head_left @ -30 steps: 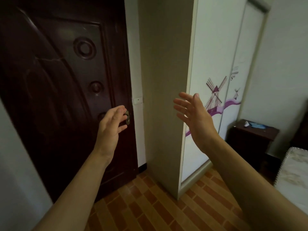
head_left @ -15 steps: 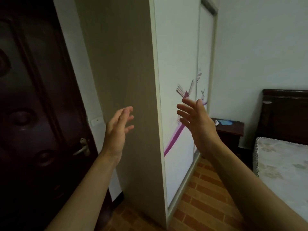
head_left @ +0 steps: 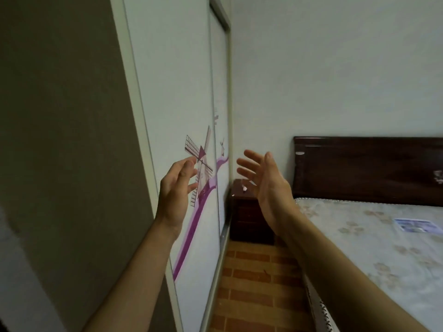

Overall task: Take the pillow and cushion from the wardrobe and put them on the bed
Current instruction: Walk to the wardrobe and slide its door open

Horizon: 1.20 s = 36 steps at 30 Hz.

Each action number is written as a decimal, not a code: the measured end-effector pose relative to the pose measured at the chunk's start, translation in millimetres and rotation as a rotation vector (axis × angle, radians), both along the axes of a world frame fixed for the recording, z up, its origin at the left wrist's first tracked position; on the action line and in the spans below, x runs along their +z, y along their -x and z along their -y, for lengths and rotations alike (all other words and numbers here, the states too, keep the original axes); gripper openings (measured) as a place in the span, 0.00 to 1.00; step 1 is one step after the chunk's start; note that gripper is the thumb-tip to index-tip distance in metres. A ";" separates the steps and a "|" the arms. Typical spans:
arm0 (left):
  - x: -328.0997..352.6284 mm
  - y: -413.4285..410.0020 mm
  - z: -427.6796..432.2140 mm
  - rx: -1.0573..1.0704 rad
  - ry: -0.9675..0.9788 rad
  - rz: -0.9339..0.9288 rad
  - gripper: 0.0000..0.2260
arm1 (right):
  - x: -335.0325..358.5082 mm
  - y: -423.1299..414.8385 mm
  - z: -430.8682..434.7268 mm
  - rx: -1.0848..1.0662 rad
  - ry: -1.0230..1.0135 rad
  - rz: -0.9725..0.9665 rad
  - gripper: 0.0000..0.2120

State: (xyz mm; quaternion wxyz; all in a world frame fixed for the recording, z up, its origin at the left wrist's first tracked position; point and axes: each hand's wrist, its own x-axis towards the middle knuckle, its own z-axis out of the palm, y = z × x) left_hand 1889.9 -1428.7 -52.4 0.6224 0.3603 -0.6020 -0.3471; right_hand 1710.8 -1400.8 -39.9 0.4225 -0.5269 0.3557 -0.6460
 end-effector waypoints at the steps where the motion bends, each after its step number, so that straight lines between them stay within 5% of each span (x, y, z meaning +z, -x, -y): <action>1: 1.1 3.2 20.7 -0.027 0.002 -0.013 0.17 | 0.1 1.1 17.6 -0.016 -0.002 0.000 0.28; 7: 9.6 23.6 123.3 -0.079 -0.009 -0.027 0.26 | -2.2 13.4 111.0 -0.075 -0.021 -0.009 0.35; 16: -11.5 76.3 249.8 -0.109 -0.040 0.015 0.10 | -15.1 56.6 241.6 -0.084 -0.042 0.011 0.35; 20: -15.5 105.4 309.7 0.013 -0.059 0.017 0.26 | -21.3 80.8 307.3 -0.025 -0.060 0.001 0.33; 32: 4.0 169.8 466.6 0.198 -0.068 0.076 0.18 | -7.2 150.6 487.4 0.101 -0.071 -0.026 0.37; 36: -6.2 179.6 525.2 0.223 -0.104 0.099 0.24 | -14.3 153.9 548.9 0.082 -0.061 -0.086 0.30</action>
